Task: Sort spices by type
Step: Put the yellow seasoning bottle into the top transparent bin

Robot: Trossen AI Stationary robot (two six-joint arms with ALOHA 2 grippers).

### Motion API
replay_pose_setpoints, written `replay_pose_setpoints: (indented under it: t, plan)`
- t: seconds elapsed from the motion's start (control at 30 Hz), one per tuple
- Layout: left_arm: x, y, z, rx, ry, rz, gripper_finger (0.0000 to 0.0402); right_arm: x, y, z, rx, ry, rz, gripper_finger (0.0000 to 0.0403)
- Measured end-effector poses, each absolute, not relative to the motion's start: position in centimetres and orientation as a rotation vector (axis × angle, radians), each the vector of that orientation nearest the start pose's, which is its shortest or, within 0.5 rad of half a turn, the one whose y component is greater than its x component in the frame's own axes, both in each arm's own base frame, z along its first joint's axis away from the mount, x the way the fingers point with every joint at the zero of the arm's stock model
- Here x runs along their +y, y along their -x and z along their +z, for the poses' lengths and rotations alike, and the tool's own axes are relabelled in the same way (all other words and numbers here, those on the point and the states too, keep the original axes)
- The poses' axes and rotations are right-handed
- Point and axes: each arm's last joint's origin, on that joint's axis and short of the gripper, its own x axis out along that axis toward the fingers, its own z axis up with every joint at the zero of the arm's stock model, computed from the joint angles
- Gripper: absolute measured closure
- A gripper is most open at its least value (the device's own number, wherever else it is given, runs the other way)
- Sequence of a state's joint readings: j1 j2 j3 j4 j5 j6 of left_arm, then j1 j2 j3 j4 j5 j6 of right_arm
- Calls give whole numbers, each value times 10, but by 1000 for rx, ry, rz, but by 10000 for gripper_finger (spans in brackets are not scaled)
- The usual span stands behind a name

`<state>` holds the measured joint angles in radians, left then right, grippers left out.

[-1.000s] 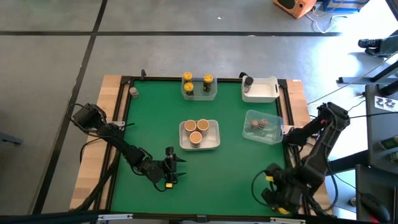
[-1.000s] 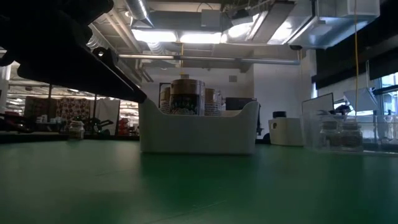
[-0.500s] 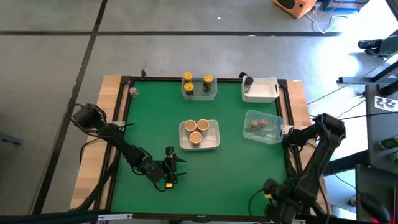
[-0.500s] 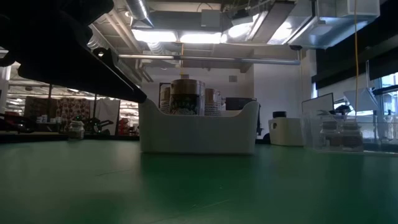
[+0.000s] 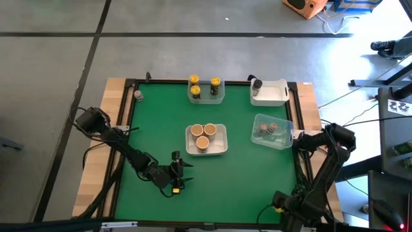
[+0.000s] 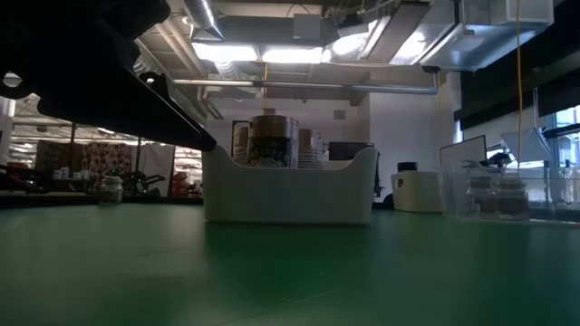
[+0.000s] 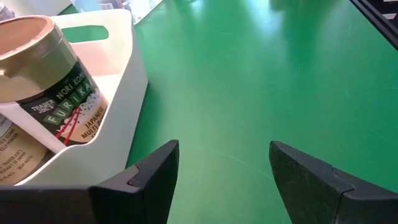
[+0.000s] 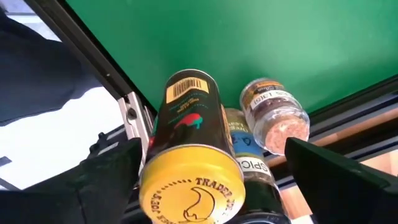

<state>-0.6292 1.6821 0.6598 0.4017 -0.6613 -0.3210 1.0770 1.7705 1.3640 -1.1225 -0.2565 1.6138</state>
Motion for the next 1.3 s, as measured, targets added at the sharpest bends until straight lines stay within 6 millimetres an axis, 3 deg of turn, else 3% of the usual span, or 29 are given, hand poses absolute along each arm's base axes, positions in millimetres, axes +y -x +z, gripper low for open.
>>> replay_pose_setpoints:
  t: [0.43, 0.63, 0.77, 1.03, 1.3]
  plan:
    - [-163, -255, 135, 483, -62, 109, 169, 301, -123, 224, 1754, -425, -300, 11]
    - [-163, -255, 135, 483, -63, 109, 169, 302, -123, 222, 1734, -418, -310, 16]
    - [-163, -254, 135, 483, -63, 109, 169, 308, -126, 213, 1736, -398, -284, 50]
    - [-163, -254, 135, 484, -67, 108, 169, 313, -128, 203, 1759, -390, -282, 162]
    - [-163, -254, 135, 484, -67, 108, 169, 308, -138, 203, 1749, -422, -322, 164]
